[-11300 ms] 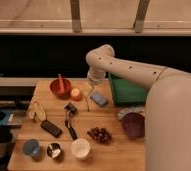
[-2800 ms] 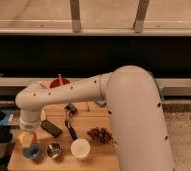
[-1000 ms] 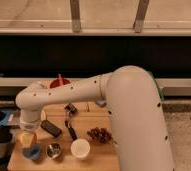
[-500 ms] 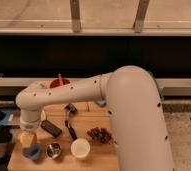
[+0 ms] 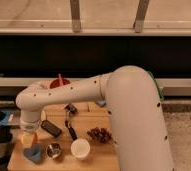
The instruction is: Place apple in plastic cup
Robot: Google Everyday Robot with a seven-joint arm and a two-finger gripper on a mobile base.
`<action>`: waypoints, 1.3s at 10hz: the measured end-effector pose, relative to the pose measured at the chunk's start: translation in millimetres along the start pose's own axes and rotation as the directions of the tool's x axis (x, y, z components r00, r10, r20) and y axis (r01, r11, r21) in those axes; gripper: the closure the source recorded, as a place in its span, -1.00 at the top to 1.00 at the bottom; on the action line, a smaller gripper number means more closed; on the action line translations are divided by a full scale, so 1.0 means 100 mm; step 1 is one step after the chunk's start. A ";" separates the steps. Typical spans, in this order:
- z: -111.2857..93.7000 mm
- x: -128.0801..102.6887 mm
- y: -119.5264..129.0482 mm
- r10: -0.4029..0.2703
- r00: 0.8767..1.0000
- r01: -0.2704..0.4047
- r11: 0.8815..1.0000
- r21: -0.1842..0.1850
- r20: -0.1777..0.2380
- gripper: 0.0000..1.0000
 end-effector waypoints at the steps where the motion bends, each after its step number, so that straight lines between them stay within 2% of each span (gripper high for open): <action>1: 0.00 -0.01 0.00 0.000 1.000 0.000 1.000 0.001 0.002 -1.00; 3: -0.01 -0.01 -0.01 -0.002 1.000 0.002 1.000 0.004 0.002 -1.00; 5: -0.11 -0.09 -0.01 -0.022 1.000 0.022 0.999 0.040 -0.007 -1.00; 8: -0.46 -0.34 0.02 -0.074 0.997 0.077 0.992 0.105 -0.033 -1.00; 9: -0.63 -0.49 0.03 -0.102 0.994 0.108 0.985 0.136 -0.048 -1.00; 10: -0.70 -0.57 0.05 -0.120 0.991 0.128 0.980 0.151 -0.058 -1.00; 11: -0.75 -0.62 0.08 -0.125 0.990 0.134 0.978 0.157 -0.065 -1.00; 13: -0.72 -0.56 0.19 -0.113 0.991 0.122 0.982 0.143 -0.072 -1.00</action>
